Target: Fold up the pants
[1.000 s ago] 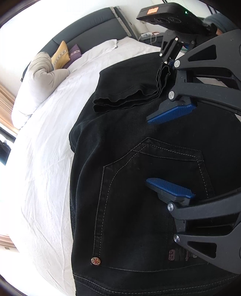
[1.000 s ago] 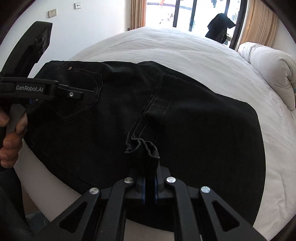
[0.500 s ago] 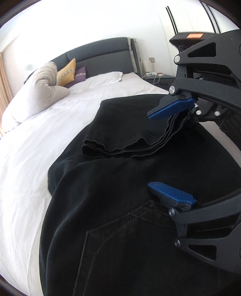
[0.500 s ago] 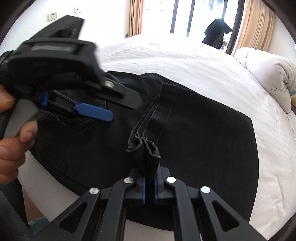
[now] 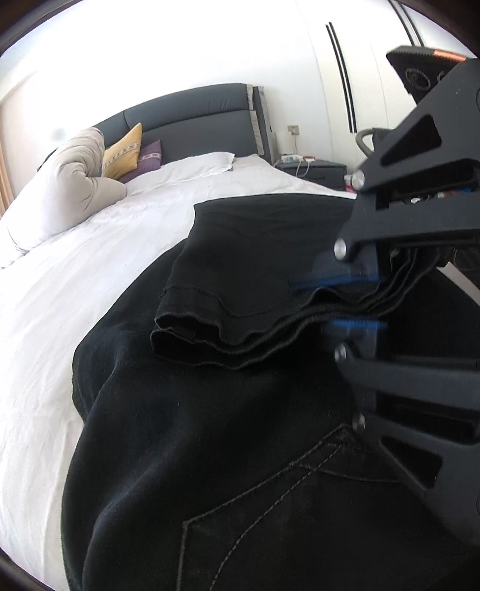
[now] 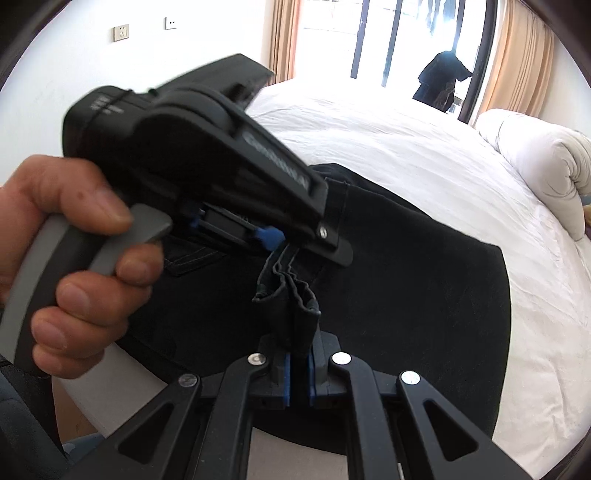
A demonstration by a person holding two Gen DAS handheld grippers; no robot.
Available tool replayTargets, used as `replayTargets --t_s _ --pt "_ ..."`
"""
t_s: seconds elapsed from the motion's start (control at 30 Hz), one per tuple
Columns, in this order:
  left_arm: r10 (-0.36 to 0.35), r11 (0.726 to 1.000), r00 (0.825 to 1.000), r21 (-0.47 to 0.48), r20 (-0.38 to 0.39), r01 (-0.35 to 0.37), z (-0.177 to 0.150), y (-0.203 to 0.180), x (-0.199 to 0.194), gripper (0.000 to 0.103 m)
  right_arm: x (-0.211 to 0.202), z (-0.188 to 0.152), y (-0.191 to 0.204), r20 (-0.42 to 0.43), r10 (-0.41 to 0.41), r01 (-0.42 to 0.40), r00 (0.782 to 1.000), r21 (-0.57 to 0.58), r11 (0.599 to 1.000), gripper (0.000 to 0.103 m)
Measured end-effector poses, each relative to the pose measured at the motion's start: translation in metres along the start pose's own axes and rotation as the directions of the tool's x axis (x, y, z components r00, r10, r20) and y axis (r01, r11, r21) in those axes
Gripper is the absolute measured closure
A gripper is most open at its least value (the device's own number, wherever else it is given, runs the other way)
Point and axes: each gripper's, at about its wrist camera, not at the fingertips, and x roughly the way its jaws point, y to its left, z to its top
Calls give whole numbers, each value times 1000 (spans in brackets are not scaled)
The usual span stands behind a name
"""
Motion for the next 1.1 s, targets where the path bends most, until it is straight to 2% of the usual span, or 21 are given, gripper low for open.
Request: replayTargets --t_s 0.27,0.53,0.7,1.1 --pt "-7 1000 1000 25 10 7 -6 9 -34 97 -25 5 33 19 17 -17 1000 -39 999 95" --pt "61 997 998 41 26 -62 -9 23 -57 97 -26 13 68 4 48 -47 999 -86 995 95" --pt "102 993 995 56 4 -102 -9 29 -51 97 -13 6 77 -33 44 -46 999 -82 996 95" --pt "119 989 993 95 -12 -117 -11 10 -25 97 -25 -9 81 -33 3 -5 999 -67 998 95"
